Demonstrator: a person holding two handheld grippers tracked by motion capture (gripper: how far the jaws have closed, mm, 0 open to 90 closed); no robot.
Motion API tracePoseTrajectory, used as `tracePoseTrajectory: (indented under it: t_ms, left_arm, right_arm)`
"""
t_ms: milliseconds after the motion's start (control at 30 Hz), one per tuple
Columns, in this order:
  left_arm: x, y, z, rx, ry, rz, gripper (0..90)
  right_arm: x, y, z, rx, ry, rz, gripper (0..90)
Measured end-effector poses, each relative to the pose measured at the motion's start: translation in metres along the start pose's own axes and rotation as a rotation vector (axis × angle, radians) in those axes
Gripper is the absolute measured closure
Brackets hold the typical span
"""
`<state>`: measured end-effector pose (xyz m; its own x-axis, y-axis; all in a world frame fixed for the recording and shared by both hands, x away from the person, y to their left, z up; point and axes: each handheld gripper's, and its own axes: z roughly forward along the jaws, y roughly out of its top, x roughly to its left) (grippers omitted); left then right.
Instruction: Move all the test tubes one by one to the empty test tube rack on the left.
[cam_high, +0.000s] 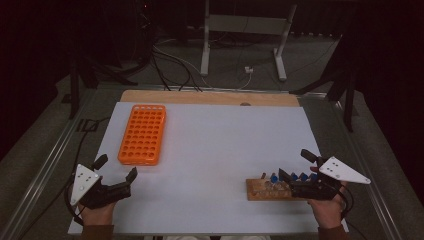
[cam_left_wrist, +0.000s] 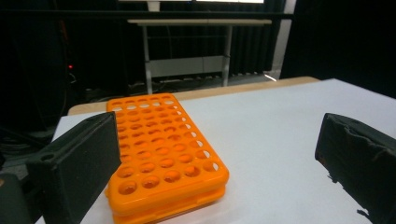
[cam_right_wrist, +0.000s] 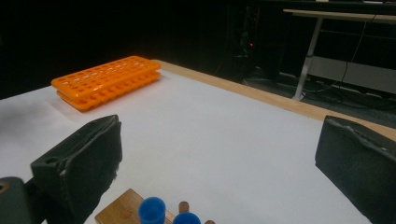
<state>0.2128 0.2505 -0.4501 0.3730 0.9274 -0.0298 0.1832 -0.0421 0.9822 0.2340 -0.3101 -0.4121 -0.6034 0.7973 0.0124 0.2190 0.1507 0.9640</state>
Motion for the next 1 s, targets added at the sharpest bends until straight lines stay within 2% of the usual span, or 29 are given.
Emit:
tracePoseTrajectory:
  t_ms: [233,333,367,567,600,733,833,1000]
  left_arm:
    - [-0.005,-0.003,0.002,0.021,0.015,0.031,1.1]
    - [-0.004,-0.003,0.001,0.021,0.021,0.028,1.1]
    - [-0.004,-0.004,0.0,0.018,0.024,0.014,1.1]
    - [-0.005,-0.006,0.002,0.024,0.024,0.012,1.1]
    - [-0.006,-0.007,0.003,0.028,0.023,0.01,1.1]
    - [-0.007,-0.008,0.005,0.041,0.021,0.01,1.1]
    - [-0.007,-0.009,0.005,0.038,0.014,0.003,1.1]
    - [-0.006,-0.01,0.006,0.042,0.013,-0.005,1.1]
  right_arm:
    - [-0.005,0.001,-0.001,0.016,-0.015,0.005,1.0]
    - [-0.008,0.0,-0.002,0.008,-0.025,0.005,1.0]
    - [-0.012,0.0,-0.004,0.012,-0.034,0.008,1.0]
    - [-0.021,-0.002,-0.009,0.025,-0.056,0.014,1.0]
    - [-0.025,-0.002,-0.012,0.03,-0.061,0.025,1.0]
    - [-0.03,-0.004,-0.022,0.021,-0.087,0.016,3.0]
    - [-0.034,-0.006,-0.027,0.03,-0.084,0.023,5.9]
    - [-0.046,-0.019,-0.041,0.06,-0.101,0.067,10.8]
